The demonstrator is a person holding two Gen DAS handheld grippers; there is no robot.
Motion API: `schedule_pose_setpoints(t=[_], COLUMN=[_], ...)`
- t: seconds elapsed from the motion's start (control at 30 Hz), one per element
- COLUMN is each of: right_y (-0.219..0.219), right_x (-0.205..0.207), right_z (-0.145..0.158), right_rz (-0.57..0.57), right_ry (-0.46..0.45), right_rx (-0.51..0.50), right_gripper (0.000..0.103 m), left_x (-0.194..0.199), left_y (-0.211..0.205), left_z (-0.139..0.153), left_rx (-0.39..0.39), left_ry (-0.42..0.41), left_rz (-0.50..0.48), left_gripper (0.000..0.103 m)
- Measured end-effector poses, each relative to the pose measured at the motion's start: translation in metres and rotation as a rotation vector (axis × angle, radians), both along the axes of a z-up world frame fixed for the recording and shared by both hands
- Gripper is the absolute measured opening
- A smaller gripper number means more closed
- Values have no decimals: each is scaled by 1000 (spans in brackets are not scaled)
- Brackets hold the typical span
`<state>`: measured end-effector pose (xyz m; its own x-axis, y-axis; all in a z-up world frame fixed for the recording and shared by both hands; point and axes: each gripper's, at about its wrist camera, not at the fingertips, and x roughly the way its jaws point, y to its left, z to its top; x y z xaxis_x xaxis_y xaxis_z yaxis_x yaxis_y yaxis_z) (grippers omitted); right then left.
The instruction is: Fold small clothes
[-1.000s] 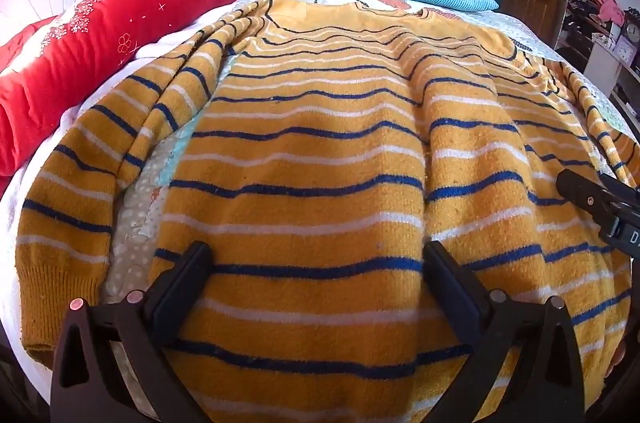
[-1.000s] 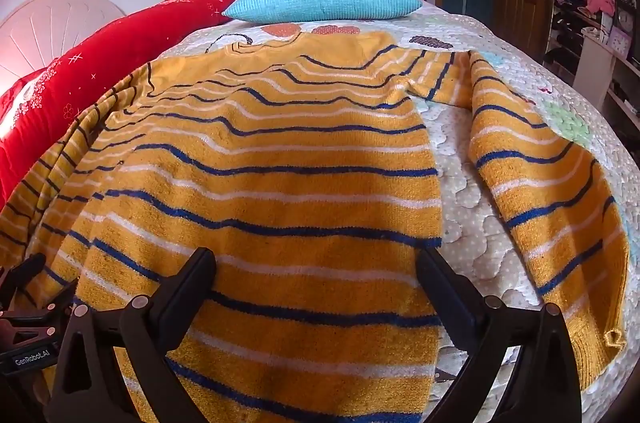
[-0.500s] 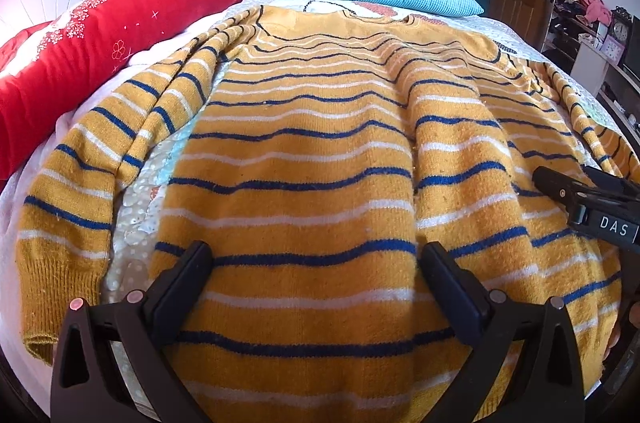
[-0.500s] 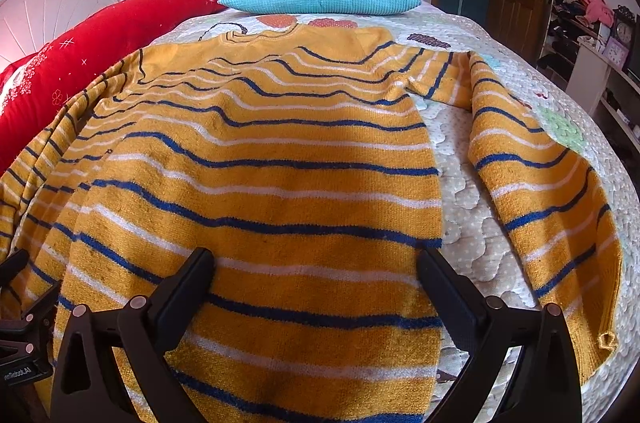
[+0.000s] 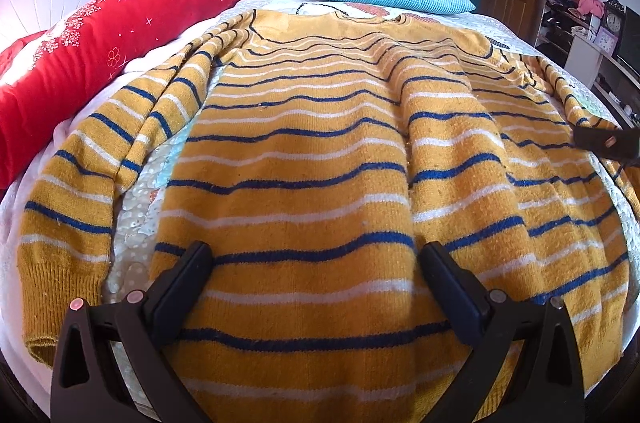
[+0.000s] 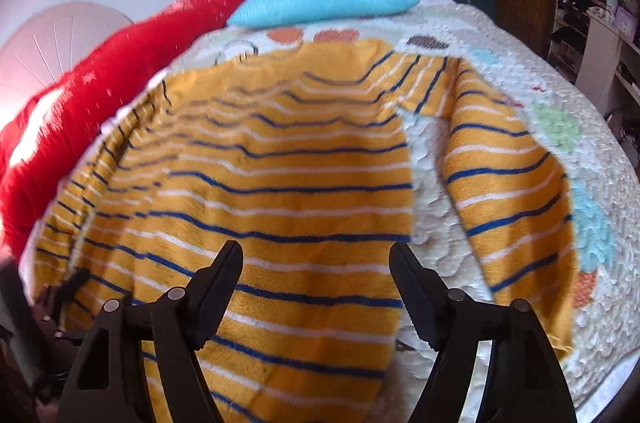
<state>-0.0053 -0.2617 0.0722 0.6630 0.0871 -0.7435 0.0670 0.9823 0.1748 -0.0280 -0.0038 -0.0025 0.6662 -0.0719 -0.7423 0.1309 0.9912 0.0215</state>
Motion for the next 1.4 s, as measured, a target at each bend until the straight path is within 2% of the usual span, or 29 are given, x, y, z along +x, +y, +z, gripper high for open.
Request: schedule_pose_setpoints(t=[0.07, 0.13, 0.27, 0.33, 0.4, 0.5, 0.53, 0.57, 0.6, 0.67, 0.77, 0.87, 0.93, 1.0, 1.03, 1.1, 1.17, 1.2, 1.33, 1.4], right_y=[-17, -30, -46, -54, -70, -89, -93, -95, -98, -110, -139, -183, -215, -245, -256, -263, -255, -248, -209, -179], right_x=[-20, -30, -37, -43, -53, -48, -46, -42, -38, -35, -31, -21, -12, -5, -5, -14, -27, -31, -48, -47], right_z=[22, 28, 4, -4, -5, -18, -23, -25, -26, -9, 31, 62, 70, 65, 62, 58, 55, 51, 33, 25], right_rz=[-54, -51, -27, -72, -116, -170, -161, -143, -134, -150, -246, -398, -522, -609, -639, -664, -647, -633, -497, -418], right_ry=[-26, -6, 109, 112, 86, 129, 145, 162, 176, 128, 50, 36, 68, 143, 175, 177, 141, 131, 110, 110], right_rx=[-70, -142, -284, -368, -340, -260, -233, -198, -166, -113, -148, -269, -432, -503, -493, -437, -377, -349, -213, -184], right_gripper=[82, 83, 81, 80, 80, 81, 65, 22, 11, 9, 9, 9, 9, 13, 21, 30, 59, 62, 63, 63], left_x=[0, -1, -1, -3, -4, -4, -4, -4, -5, -6, -7, -7, -7, -7, -7, -7, -7, -7, -9, -15], left_y=[-1, -2, -2, -2, -2, -3, -3, -3, -3, -2, -3, -3, -2, -3, -3, -3, -3, -3, -2, 5], left_z=[0, 0, 0, 0, 0, 0, 0, 0, 0, -1, 0, 0, 0, 0, 0, 0, 0, 0, 4, 13], left_rx=[5, 6, 6, 3, 2, 9, 10, 10, 8, 6, 8, 9, 9, 10, 9, 9, 9, 9, 8, -42], left_ry=[-4, -6, -11, -21, -31, -35, -35, -36, -39, -48, -54, -52, -52, -52, -52, -53, -52, -52, -48, -58], left_rz=[5, 11, 15, 16, 17, 21, 23, 23, 23, 23, 25, 26, 25, 25, 25, 25, 25, 25, 20, 7], left_gripper=[103, 103, 103, 103, 103, 103, 103, 103, 103, 103, 103, 103, 103, 103, 103, 103, 103, 103, 103, 103])
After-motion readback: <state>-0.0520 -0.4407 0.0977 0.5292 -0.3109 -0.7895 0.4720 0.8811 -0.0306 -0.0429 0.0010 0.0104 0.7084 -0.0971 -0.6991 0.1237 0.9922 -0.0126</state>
